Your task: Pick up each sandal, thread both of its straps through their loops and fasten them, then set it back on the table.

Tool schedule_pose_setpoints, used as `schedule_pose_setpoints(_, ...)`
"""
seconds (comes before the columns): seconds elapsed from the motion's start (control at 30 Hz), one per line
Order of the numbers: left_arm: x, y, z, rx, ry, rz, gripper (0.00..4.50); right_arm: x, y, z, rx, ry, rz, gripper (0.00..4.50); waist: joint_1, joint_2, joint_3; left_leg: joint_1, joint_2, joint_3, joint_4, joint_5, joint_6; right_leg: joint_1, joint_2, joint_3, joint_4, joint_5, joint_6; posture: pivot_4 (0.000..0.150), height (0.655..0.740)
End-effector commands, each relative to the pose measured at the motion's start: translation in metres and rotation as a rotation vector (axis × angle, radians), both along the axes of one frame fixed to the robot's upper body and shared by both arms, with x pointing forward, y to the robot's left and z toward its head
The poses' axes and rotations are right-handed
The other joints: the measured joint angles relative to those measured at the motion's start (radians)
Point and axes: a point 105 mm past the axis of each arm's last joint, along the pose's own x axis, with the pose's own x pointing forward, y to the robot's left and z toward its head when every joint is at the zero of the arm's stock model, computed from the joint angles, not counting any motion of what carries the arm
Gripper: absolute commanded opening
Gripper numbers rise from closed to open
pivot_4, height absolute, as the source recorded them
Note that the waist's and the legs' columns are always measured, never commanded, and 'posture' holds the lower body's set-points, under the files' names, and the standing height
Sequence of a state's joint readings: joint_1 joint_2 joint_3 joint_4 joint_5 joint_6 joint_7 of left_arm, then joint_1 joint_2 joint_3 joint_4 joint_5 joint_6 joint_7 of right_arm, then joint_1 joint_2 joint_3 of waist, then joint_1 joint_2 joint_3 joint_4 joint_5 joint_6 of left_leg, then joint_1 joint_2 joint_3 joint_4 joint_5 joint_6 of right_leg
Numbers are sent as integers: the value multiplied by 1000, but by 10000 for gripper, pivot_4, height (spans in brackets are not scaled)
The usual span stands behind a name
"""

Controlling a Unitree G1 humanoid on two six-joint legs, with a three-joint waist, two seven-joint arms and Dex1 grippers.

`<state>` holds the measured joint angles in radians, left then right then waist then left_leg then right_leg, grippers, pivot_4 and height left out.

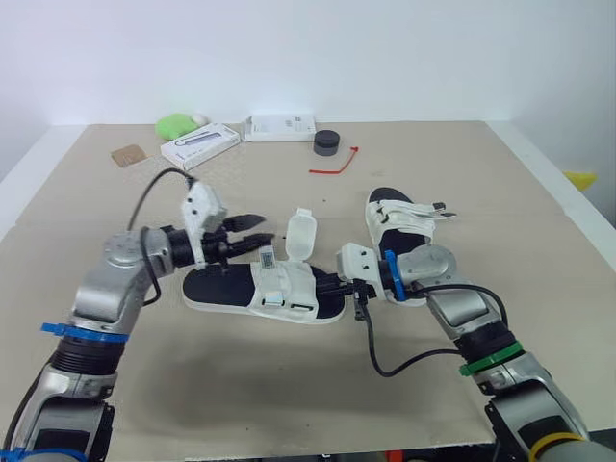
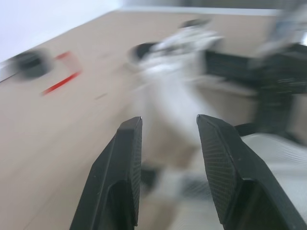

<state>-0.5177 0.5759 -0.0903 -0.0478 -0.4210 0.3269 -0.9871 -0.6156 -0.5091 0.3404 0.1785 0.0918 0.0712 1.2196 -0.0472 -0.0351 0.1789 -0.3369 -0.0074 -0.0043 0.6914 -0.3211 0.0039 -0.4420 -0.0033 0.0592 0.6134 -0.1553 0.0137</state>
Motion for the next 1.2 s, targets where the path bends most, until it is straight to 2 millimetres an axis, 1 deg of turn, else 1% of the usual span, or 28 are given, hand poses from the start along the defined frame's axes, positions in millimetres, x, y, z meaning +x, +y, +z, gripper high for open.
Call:
schedule_pose_setpoints(0.03, 2, 4, -12, 64, 5, -4, 18426, -1, 0, -5, -21, 7, 0, 0, 0, 0, 0, 0, 0, 0, 0, 0, 0, 0, 1, 0, 0, 0, 0, 1500, 7400)
schedule_pose_setpoints(0.1, 8, 6, -17, 54, 51, 14, 18426, -1, 0, -5, -19, 8, -2, 0, 1, 0, 0, 0, 1, -1, 0, 0, 0, 0, 2, 0, 0, -1, 1, 1500, 7400)
schedule_pose_setpoints(0.13, 13, 7, -19, 43, 75, 31, 13267, -1, 0, -5, -19, 8, -3, 0, 1, 0, 0, 0, 1, -1, 0, 0, 0, 0, 2, 0, 0, -2, 3, 1500, 7400)
schedule_pose_setpoints(0.17, 16, 9, -22, 44, 88, 37, 12261, -1, 1, -5, -18, 8, -4, 0, 1, 0, 0, 0, 1, -1, 0, 0, 0, 0, 2, 0, 0, -2, 3, 1500, 7400)
schedule_pose_setpoints(0.23, 22, 12, -28, 45, 126, 57, 3680, 0, 1, -4, -16, 6, -5, 0, 1, 0, 0, 0, 1, -1, 0, 0, 0, 0, 2, 0, 0, -2, 3, 1500, 7400)
schedule_pose_setpoints(0.27, 26, 14, -33, 47, 153, 68, 824, 0, 1, -4, -15, 5, -7, 0, 1, 0, 0, 0, 1, -1, 0, 0, 0, 0, 2, 0, 0, -2, 3, 1500, 7400)
schedule_pose_setpoints(0.33, 29, 15, -40, 56, 189, 69, 824, 1, 1, -4, -15, 4, -9, 0, 1, 0, 0, 0, 1, -1, 0, 0, 0, 0, 2, 0, 0, -2, 3, 1500, 7400)
schedule_pose_setpoints(0.43, 28, 14, -45, 66, 208, 44, 824, 1, 0, -4, -15, 3, -10, 0, 0, 0, 0, 0, 1, -1, 0, 0, 0, 0, 2, 0, 0, 0, 0, 1500, 7400)
schedule_pose_setpoints(0.53, 25, 10, -48, 81, 222, 11, 824, 0, 0, -4, -16, 2, -11, 0, 1, 0, 0, 0, 1, -1, 0, 0, 0, 0, 2, 0, 0, 1, -1, 1500, 7400)
schedule_pose_setpoints(0.83, 21, 7, -53, 126, 219, -23, 824, 0, -1, -4, -19, -1, -9, 0, 1, 0, 0, 0, 1, -1, 0, 0, 0, 0, 2, 0, 0, 0, -1, 1500, 7400)
schedule_pose_setpoints(0.9, 28, 10, -47, 119, 182, 19, 824, 1, 0, -4, -17, -2, -9, 0, 1, 0, 0, 0, 1, -1, 0, 0, 0, 0, 2, 0, 0, 0, 0, 1500, 7400)
schedule_pose_setpoints(0.97, 37, 13, -37, 84, 154, 71, 824, 1, 0, -4, -17, -3, -9, 0, 1, 0, 0, 0, 0, -1, 0, 0, 0, 0, 1, 0, 0, 0, 0, 1500, 7400)
schedule_pose_setpoints(1.0, 43, 15, -25, 28, 157, 97, 824, 1, 0, -4, -17, -4, -9, 0, 1, 0, 0, 0, 0, -1, 0, 0, 0, 0, 1, 0, 0, 0, 0, 1500, 7400)
schedule_pose_setpoints(1.07, 47, 14, -8, -57, 183, 94, 824, 1, 0, -4, -16, -5, -10, 0, 2, 0, 0, -1, 0, -1, 0, 0, 0, 0, 1, 0, 0, 1, 0, 1500, 7400)
schedule_pose_setpoints(1.1, 43, 11, -1, -106, 248, 58, 6995, 1, 0, -4, -16, -6, -10, 0, 1, -1, 0, -1, 0, -2, 1, 0, 0, 0, 1, -1, 0, 1, 0, 1500, 7400)
schedule_pose_setpoints(1.13, 40, 8, 2, -132, 304, 28, 8700, 1, 0, -4, -17, -6, -10, 0, 0, 0, 0, -1, 1, -2, 1, 0, 0, 0, 2, 0, 0, 1, 0, 1500, 7400)
schedule_pose_setpoints(1.17, 35, 5, 4, -159, 368, -2, 11445, 1, 0, -4, -17, -7, -10, 0, 0, 0, 0, -1, 1, -1, 1, 0, 0, 0, 2, 0, 0, 1, 0, 1500, 7400)
schedule_pose_setpoints(1.2, 32, 2, 6, -201, 457, -25, 17309, 1, 0, -4, -16, -8, -9, 0, 0, 0, 0, -1, 1, -2, 1, 0, 0, 0, 3, 0, 0, 1, 0, 1500, 7400)
